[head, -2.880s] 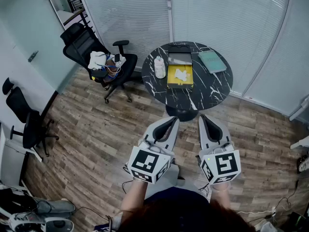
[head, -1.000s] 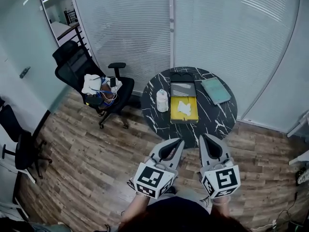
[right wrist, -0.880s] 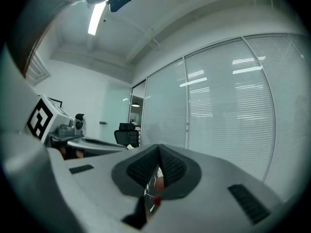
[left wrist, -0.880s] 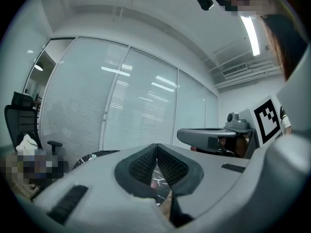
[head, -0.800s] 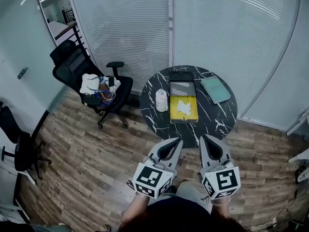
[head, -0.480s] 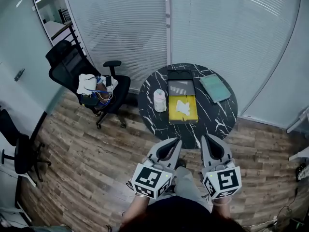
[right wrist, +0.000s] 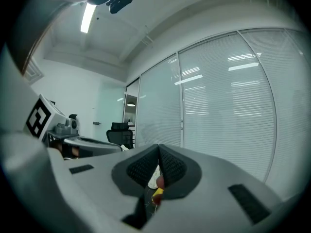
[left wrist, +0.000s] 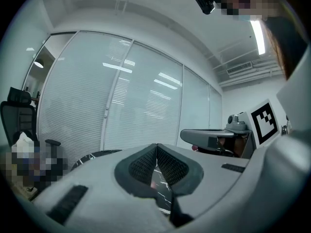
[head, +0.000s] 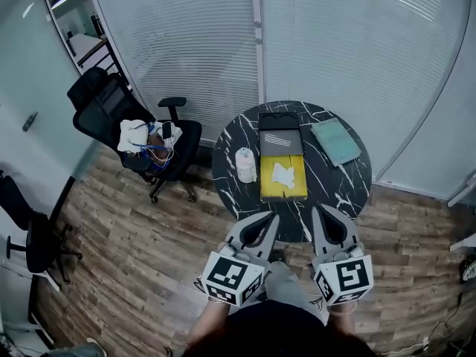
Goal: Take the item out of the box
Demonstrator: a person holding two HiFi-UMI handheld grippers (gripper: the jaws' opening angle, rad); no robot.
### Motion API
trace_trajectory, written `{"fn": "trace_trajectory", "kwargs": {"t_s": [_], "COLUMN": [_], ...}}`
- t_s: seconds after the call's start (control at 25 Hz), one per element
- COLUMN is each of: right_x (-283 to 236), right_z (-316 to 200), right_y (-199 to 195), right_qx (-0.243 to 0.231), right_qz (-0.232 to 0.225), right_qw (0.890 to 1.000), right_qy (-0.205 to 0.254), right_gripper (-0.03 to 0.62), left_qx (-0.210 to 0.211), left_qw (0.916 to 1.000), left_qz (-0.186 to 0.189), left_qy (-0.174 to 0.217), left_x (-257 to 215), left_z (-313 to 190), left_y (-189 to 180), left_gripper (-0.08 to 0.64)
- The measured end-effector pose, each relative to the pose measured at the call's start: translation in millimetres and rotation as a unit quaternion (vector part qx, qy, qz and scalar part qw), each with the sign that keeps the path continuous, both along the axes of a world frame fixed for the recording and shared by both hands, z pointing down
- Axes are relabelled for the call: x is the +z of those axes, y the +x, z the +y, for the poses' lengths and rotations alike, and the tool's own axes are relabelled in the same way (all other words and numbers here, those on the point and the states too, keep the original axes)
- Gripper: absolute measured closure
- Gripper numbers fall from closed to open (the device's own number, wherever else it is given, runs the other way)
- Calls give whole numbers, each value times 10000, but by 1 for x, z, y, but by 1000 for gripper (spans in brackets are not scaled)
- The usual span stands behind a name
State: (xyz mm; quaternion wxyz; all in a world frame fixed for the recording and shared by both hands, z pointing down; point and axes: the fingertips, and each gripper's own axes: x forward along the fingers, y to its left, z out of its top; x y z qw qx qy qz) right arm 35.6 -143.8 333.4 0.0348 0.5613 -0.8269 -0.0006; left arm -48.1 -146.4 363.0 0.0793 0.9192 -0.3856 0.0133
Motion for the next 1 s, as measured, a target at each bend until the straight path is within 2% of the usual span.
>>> {"fn": "trace_trajectory", "kwargs": {"t_s": [0.48, 1.0], "right_x": [17, 56], "right_z": [-66, -151], "right_y": [4, 17], "right_qx": [-245, -648], "right_qz": [166, 650], "right_qw": [9993, 9929], "right_qy": [-250, -754], "right_gripper": [568, 568], "left_qx": [-121, -152], "left_qw": [9998, 9998], "left_qz": [-60, -16], "left_qy": [-118, -151], "left_x": [6, 2], "left_z": [-65, -129], "left_y": [12, 45], "left_gripper": [534, 534]}}
